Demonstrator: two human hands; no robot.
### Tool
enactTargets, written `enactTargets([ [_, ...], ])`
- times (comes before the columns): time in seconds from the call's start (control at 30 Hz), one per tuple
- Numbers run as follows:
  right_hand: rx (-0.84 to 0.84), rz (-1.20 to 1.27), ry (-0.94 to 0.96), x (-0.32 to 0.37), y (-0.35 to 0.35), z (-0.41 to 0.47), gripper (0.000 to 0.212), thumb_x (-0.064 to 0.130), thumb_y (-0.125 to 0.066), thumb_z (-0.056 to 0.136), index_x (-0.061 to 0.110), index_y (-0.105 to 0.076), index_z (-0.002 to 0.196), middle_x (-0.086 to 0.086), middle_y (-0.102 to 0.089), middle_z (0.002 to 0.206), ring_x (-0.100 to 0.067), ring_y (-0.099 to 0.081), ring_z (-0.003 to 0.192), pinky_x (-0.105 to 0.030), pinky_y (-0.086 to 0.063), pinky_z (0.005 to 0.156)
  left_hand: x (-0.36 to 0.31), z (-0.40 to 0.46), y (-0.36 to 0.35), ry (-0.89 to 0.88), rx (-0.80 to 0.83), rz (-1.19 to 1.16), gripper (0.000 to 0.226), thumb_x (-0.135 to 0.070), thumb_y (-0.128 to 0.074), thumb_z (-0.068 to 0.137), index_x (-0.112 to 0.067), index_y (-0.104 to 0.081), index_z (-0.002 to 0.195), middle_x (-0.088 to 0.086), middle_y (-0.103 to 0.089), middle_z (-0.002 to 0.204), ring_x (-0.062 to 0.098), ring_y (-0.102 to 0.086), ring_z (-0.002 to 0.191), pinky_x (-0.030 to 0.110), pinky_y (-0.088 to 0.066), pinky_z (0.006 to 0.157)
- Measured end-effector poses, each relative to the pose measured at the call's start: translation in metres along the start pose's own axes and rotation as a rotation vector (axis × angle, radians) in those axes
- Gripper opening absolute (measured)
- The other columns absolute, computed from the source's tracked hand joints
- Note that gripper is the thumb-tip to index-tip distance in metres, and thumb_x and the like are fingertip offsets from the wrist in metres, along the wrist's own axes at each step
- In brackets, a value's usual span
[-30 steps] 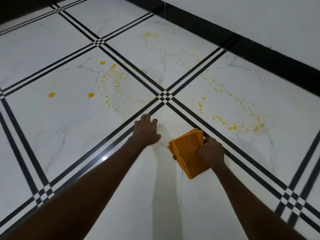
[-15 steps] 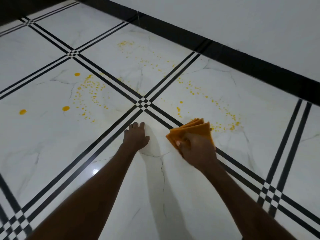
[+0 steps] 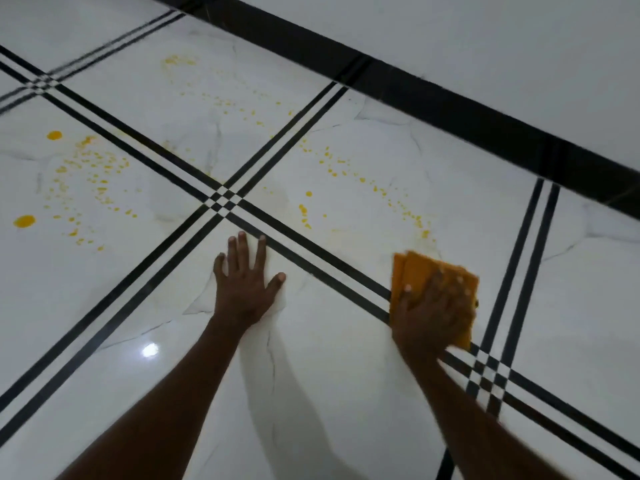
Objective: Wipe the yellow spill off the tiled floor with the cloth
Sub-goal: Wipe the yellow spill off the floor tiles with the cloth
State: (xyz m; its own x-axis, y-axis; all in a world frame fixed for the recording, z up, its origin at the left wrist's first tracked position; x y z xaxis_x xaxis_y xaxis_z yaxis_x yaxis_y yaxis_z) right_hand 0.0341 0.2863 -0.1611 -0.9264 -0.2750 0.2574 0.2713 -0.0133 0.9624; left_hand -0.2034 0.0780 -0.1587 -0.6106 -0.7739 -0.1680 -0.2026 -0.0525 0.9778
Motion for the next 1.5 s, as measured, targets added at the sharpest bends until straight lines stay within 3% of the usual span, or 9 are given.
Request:
enactTargets([
  [0.1, 0.032, 0.069, -0.199, 0.016, 0.001, -0.037, 0.077, 0.052, -0.035, 0.100, 0.012, -0.017, 0.163, -0.027, -0.017, 0.168, -0.050, -0.014, 0.154, -0.066, -0.007, 0.124, -0.009, -0.005, -0.002, 0.024, -0.087, 0.018, 0.079, -0.063, -0.030, 0.096, -0.020, -0.019, 0.161, 0.020, -0.014, 0.167, 0.037, -0.015, 0.154, 0.056, -0.019, 0.119],
  [0.3, 0.066, -0.113, 0.351, 0.048, -0.035, 0.115, 0.076, 0.055, -0.031, 0.097, 0.013, -0.033, 0.160, -0.026, -0.032, 0.163, -0.048, -0.028, 0.151, -0.063, -0.015, 0.124, -0.006, -0.008, -0.005, 0.019, -0.153, 0.007, 0.080, -0.063, -0.032, 0.095, -0.022, -0.017, 0.161, 0.016, -0.013, 0.168, 0.034, -0.014, 0.155, 0.055, -0.017, 0.120],
  [0.5, -0.039, -0.004, -0.080, 0.077, -0.033, 0.122, 0.079, 0.052, -0.039, 0.093, 0.013, -0.027, 0.161, -0.030, -0.021, 0.165, -0.052, -0.017, 0.153, -0.067, -0.007, 0.123, -0.008, -0.003, -0.006, 0.035, -0.168, 0.023, 0.081, -0.062, -0.036, 0.094, -0.022, -0.018, 0.161, 0.018, -0.016, 0.167, 0.035, -0.017, 0.154, 0.055, -0.019, 0.119],
  [0.7, 0.145, -0.058, 0.694, 0.125, -0.036, 0.086, 0.076, 0.059, -0.037, 0.096, 0.021, -0.029, 0.162, -0.018, -0.026, 0.168, -0.043, -0.019, 0.155, -0.060, -0.011, 0.125, -0.008, -0.005, 0.000, 0.025, -0.156, 0.003, 0.081, -0.062, -0.037, 0.093, -0.023, -0.018, 0.162, 0.017, -0.017, 0.167, 0.035, -0.017, 0.154, 0.056, -0.020, 0.119],
  [0.93, -0.058, -0.022, -0.094, 0.043, -0.019, 0.079, 0.076, 0.052, -0.037, 0.096, 0.009, -0.030, 0.158, -0.029, -0.030, 0.162, -0.052, -0.026, 0.149, -0.066, -0.014, 0.122, 0.005, 0.029, 0.016, 0.092, -0.216, -0.106, 0.071, -0.054, -0.040, 0.089, -0.015, -0.044, 0.148, 0.022, -0.043, 0.150, 0.038, -0.037, 0.141, 0.055, -0.030, 0.112],
  [1.03, 0.022, -0.044, 0.053, 0.069, -0.021, 0.029, 0.079, 0.053, -0.036, 0.096, 0.011, -0.026, 0.161, -0.028, -0.023, 0.165, -0.050, -0.019, 0.152, -0.065, -0.010, 0.123, 0.020, 0.059, 0.018, 0.110, -0.204, -0.067, 0.078, -0.059, -0.033, 0.093, -0.018, -0.025, 0.160, 0.021, -0.023, 0.164, 0.036, -0.019, 0.153, 0.054, -0.022, 0.120],
  [1.17, 0.098, -0.154, 0.464, 0.105, -0.047, 0.116, 0.075, 0.054, -0.036, 0.096, 0.014, -0.034, 0.159, -0.028, -0.033, 0.162, -0.049, -0.030, 0.149, -0.063, -0.017, 0.123, 0.016, 0.065, 0.012, 0.099, -0.230, -0.037, 0.078, -0.059, -0.037, 0.095, -0.020, -0.021, 0.161, 0.017, -0.022, 0.166, 0.033, -0.018, 0.154, 0.050, -0.021, 0.120],
  [1.33, 0.124, -0.074, 0.432, 0.193, -0.071, 0.232, 0.081, 0.059, -0.021, 0.094, 0.013, -0.031, 0.160, -0.031, -0.028, 0.163, -0.053, -0.023, 0.150, -0.068, -0.014, 0.121, 0.020, 0.068, 0.013, 0.119, -0.194, -0.040, 0.080, -0.060, -0.039, 0.096, -0.021, -0.017, 0.162, 0.014, -0.016, 0.168, 0.030, -0.010, 0.156, 0.049, -0.018, 0.123],
  [1.5, 0.170, -0.041, 0.791, 0.264, -0.085, 0.164, 0.073, 0.058, -0.034, 0.099, 0.022, -0.026, 0.162, -0.022, -0.025, 0.167, -0.047, -0.020, 0.154, -0.065, -0.014, 0.123, 0.019, 0.066, 0.015, 0.116, -0.152, -0.078, 0.082, -0.061, -0.040, 0.095, -0.022, -0.013, 0.162, 0.011, -0.008, 0.170, 0.027, -0.002, 0.157, 0.050, -0.015, 0.124],
])
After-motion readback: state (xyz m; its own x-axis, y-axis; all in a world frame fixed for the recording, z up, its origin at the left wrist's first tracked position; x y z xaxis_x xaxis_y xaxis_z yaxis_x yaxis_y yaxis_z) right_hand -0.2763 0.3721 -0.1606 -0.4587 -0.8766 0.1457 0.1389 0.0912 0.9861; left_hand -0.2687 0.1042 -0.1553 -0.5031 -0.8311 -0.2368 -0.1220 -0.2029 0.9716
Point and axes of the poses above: each hand's wrist, its own z-axis towards the middle knuckle, its own y-axis out of the back of the hand, x = y × z, the point moved 2 cm from there along z, towards the middle knuckle
